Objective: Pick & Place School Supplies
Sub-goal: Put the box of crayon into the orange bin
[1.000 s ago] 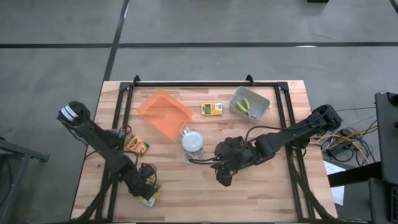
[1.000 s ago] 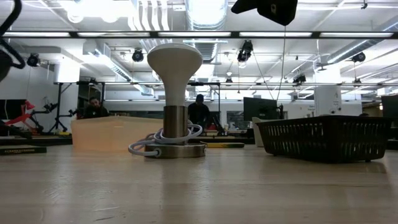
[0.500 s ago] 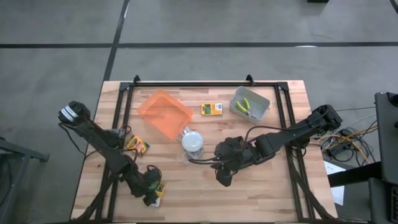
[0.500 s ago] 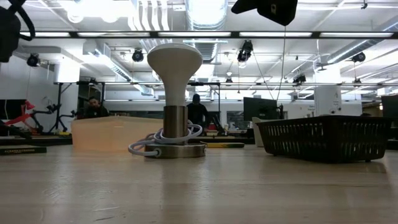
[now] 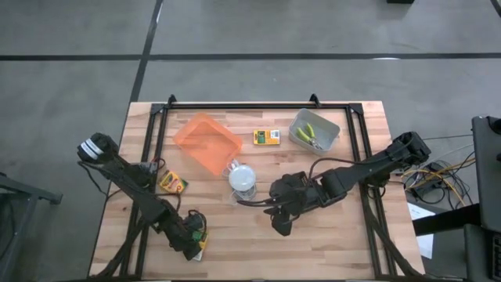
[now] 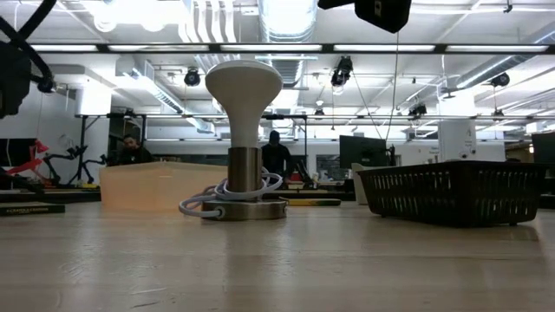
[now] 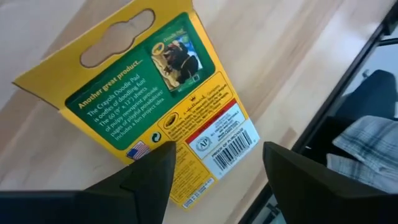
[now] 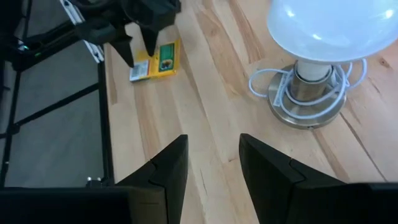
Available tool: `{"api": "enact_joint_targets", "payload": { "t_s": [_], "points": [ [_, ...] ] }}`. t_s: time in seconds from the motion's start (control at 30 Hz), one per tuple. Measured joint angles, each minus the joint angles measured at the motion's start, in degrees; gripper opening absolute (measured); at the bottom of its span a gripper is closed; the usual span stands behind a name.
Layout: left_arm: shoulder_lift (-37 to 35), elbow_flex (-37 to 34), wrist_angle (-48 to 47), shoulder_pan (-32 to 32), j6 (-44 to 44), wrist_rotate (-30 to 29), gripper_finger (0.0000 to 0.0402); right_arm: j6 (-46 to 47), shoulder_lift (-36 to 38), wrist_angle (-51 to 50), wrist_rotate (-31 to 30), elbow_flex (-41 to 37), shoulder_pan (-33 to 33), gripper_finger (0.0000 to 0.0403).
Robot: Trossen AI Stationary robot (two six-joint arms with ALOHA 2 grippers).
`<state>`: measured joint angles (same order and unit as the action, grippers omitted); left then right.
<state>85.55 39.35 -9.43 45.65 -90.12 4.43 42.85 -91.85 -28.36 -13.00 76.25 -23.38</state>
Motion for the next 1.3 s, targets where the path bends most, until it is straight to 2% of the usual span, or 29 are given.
{"api": "enact_joint_targets", "payload": {
  "t_s": [0.27, 0.43, 0.57, 0.8, 1.07, 1.3],
  "points": [
    [1.5, 0.0, 2.5, -3.5, 0.5, -2.1, 0.025, 0.2, 0.0, 1.1, 3.5, -0.1, -0.5, 0.0139],
    [1.5, -0.1, 2.6, -6.4, 0.5, -5.1, 0.025, 0.0, -0.8, 5.4, 4.2, -1.0, -2.0, 0.0139],
    [1.6, -0.2, 4.3, -8.4, 0.7, -9.8, 0.025, -0.5, -3.7, 8.9, 4.1, -1.0, -2.9, 0.0139],
    [1.9, -0.5, 13.9, -11.4, 7.0, -15.6, 0.025, -3.5, -11.7, 15.8, 4.1, -1.0, -2.9, 0.0139],
    [2.3, -0.4, 15.0, -14.0, 9.7, -15.0, 0.025, -2.7, -19.2, 23.4, 4.0, -1.0, -2.9, 0.0139],
    [1.1, 0.2, 15.4, -14.3, 9.0, -6.6, 0.025, -4.2, -21.4, 26.8, 3.9, -1.0, -2.9, 0.0139]
  ]
}}
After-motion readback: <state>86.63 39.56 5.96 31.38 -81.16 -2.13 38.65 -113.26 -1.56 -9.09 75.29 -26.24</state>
